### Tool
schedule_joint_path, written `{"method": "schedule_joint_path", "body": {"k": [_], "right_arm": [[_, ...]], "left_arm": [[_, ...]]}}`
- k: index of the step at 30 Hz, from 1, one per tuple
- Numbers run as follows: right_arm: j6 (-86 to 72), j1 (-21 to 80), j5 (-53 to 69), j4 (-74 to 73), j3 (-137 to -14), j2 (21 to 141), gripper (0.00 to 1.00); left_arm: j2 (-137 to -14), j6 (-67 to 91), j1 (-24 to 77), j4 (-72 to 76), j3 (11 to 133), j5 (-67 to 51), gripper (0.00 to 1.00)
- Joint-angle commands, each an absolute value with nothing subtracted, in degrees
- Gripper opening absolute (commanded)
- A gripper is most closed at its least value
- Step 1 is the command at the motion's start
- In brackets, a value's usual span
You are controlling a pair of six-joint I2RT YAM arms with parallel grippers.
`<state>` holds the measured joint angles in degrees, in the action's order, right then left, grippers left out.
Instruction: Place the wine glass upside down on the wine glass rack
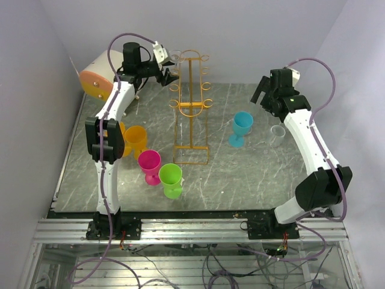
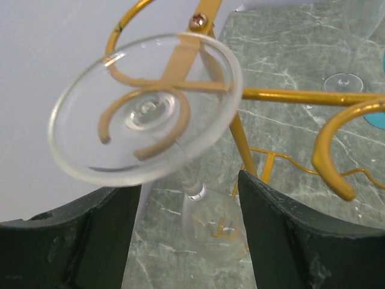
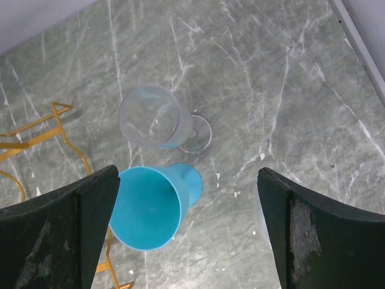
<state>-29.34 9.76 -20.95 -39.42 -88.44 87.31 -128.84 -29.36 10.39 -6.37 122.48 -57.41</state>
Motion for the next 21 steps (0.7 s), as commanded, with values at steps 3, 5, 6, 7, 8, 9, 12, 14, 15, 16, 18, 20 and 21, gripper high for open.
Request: {"method": "schedule_joint_path", "body": {"k": [3,5,6,7,8,9,12,14,15,16,18,20,21], "right_arm": [[-28.37,7.87,-20.26,-40.07,-92.57,91.35,0.95],[-28.01,7.38,-20.16,-39.07,-92.25,91.71,0.91],[-27.91,7.11,-20.07,-38.77,-92.14,91.91,0.89],[-27.74,6.85,-19.86,-38.56,-92.04,92.26,0.88],[-27.65,6.67,-19.64,-38.63,-92.02,92.53,0.86],[-27.56,6.44,-19.56,-38.64,-91.91,92.92,0.86],[-27.36,6.14,-18.96,-37.82,-90.98,93.42,0.85],[-27.17,5.99,-18.43,-37.21,-90.50,93.55,0.84],[-27.13,5.97,-18.27,-37.06,-90.45,93.81,0.83],[-27.01,5.98,-18.09,-37.00,-90.52,94.17,0.82],[-27.05,5.87,-17.89,-36.85,-90.56,94.75,0.80],[-26.93,5.87,-17.44,-36.12,-90.46,95.07,0.79],[-26.87,5.88,-17.26,-35.77,-90.54,95.33,0.77]], "left_arm": [[-124.94,-30.94,10.90,-6.14,121.23,-55.50,0.75],[-124.82,-31.29,10.90,-6.62,121.13,-55.18,0.75],[-124.64,-31.60,10.90,-6.97,120.96,-55.07,0.75],[-124.49,-31.71,10.90,-7.02,120.71,-54.87,0.75],[-124.27,-31.85,10.85,-7.08,120.41,-54.77,0.75],[-124.08,-32.01,10.89,-7.32,120.15,-54.70,0.75],[-123.44,-33.11,10.90,-8.15,119.43,-54.39,0.75],[-122.87,-33.59,10.81,-8.24,118.66,-53.90,0.75],[-122.53,-33.84,10.74,-8.29,118.19,-53.88,0.75],[-122.19,-34.15,10.71,-8.44,117.79,-53.81,0.74],[-121.71,-35.03,10.64,-9.21,117.29,-53.52,0.74],[-121.20,-35.72,10.47,-9.73,116.85,-52.88,0.73],[-120.89,-35.84,10.32,-9.75,116.52,-52.71,0.73]]}}
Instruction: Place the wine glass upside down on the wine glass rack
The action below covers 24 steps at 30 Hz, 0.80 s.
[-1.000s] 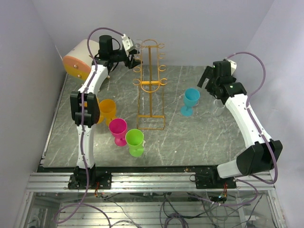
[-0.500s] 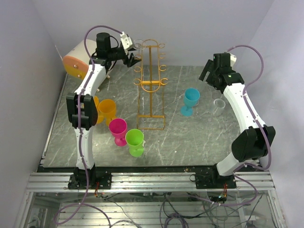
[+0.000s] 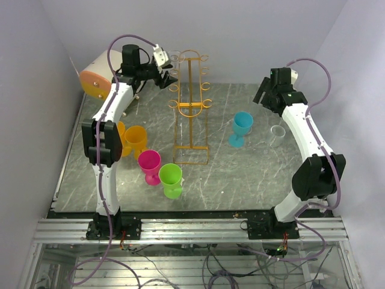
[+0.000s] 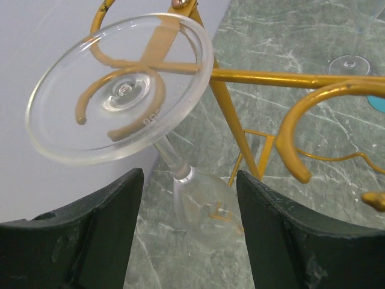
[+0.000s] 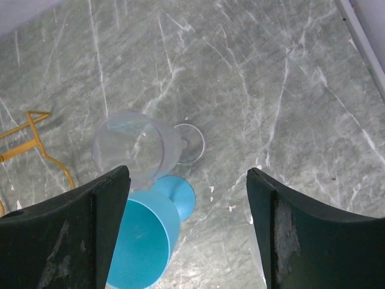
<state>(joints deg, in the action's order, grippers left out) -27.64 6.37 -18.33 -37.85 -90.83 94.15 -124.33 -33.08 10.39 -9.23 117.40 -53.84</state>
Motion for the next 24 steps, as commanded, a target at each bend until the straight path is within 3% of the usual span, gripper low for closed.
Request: {"method": "schedule_joint_path", "body": {"k": [1,9,21,24], "right_arm": [[-26.69,5.81,-17.20,-35.63,-90.66,95.66,0.76],[-25.37,5.88,-16.66,-35.38,-92.99,100.02,0.57],[-24.12,5.83,-16.17,-37.06,-94.72,102.35,0.00],[-23.40,5.83,-16.86,-37.99,-95.06,101.72,0.00]], "left_arm": [[-120.78,-35.86,10.14,-9.80,116.51,-52.68,0.73],[-120.02,-35.37,8.82,-9.58,116.53,-52.90,0.73],[-114.39,-36.83,7.09,-11.12,111.16,-52.45,0.72],[-111.85,-36.61,6.56,-11.35,109.24,-51.45,0.72]]}}
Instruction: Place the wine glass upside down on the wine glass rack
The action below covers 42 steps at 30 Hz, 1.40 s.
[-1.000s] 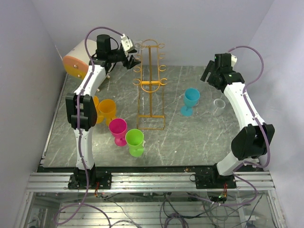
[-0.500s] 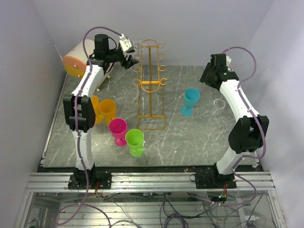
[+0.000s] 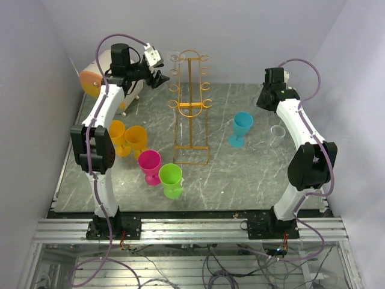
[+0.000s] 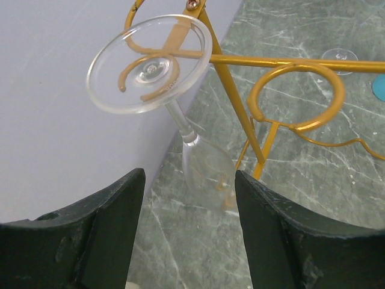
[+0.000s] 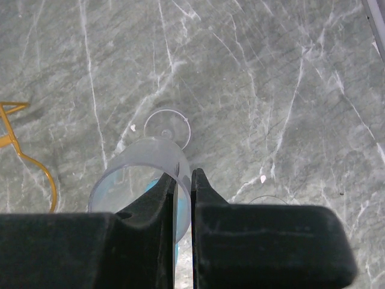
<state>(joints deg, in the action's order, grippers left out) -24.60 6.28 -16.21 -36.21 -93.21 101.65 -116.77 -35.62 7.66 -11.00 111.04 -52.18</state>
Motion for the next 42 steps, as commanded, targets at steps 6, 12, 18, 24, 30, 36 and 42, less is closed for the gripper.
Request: {"method": "schedule_joint_path", "body": {"k": [6,12,18,24,30,36,42], "right_arm": [[-20.28,5.88,-20.43,-37.62,-94.71,97.10,0.00],[-18.58,5.88,-20.22,-33.79,-92.72,87.92,0.00],[-19.71,5.85,-17.85,-29.43,-90.61,78.52,0.00],[-18.31,6.04,-13.78,-26.64,-95.68,74.38,0.00],[-16.90,8.85,-12.92,-18.94,-100.81,72.52,0.00],[-9.15,25.34,-24.79,-5.01,-96.14,71.23,0.00],[1.51,40.58,-31.25,19.63,-81.58,66.94,0.00]], "left_arm": [[-107.03,-32.75,6.11,-14.49,107.59,-46.00,0.70],[-95.27,-24.68,6.13,-19.76,103.99,-42.60,0.69],[-86.77,-16.69,6.08,-32.03,103.86,-39.22,0.62],[-78.96,-7.91,5.72,-36.95,101.63,-36.78,0.73],[-75.07,25.59,5.26,-26.48,96.66,-44.79,0.71],[-71.76,67.49,4.11,4.69,79.79,-51.88,0.79],[-71.91,73.34,4.04,1.89,83.10,-48.34,0.79]]}}
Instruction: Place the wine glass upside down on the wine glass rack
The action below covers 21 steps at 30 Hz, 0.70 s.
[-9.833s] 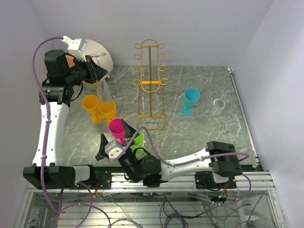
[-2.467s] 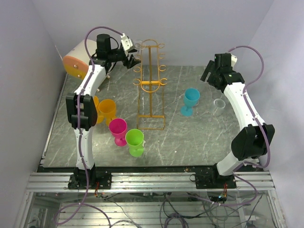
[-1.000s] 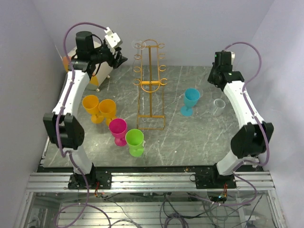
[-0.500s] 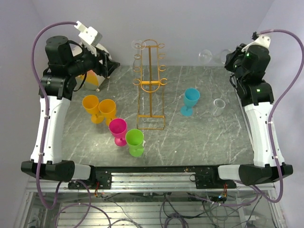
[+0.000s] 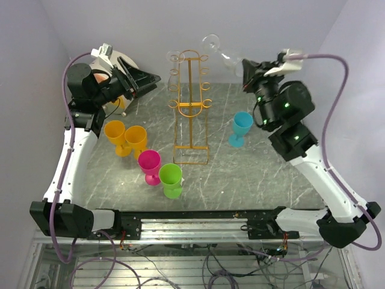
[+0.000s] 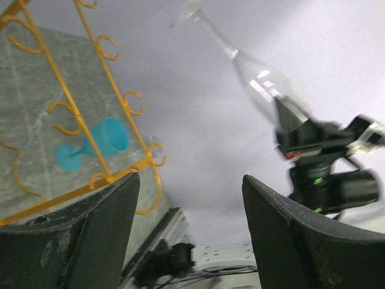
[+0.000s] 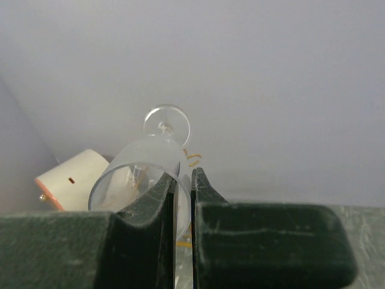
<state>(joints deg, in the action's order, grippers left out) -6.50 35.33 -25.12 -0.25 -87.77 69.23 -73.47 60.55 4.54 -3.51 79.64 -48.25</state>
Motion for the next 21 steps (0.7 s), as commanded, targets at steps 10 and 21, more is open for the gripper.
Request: {"method": "schedule_joint_path", "body": {"k": [10,21], "right_arm": [[27.86,59.99,-45.33,59.26,-71.25,76.44,0.00],[46.75,69.42,-44.29,87.50,-71.58,90.26,0.00]], "left_arm": [[-73.65,82.71,3.68,-1.25,83.54,-42.91,0.75],[-76.20,87.46,3.65,2.72,85.38,-44.82,0.83]]}}
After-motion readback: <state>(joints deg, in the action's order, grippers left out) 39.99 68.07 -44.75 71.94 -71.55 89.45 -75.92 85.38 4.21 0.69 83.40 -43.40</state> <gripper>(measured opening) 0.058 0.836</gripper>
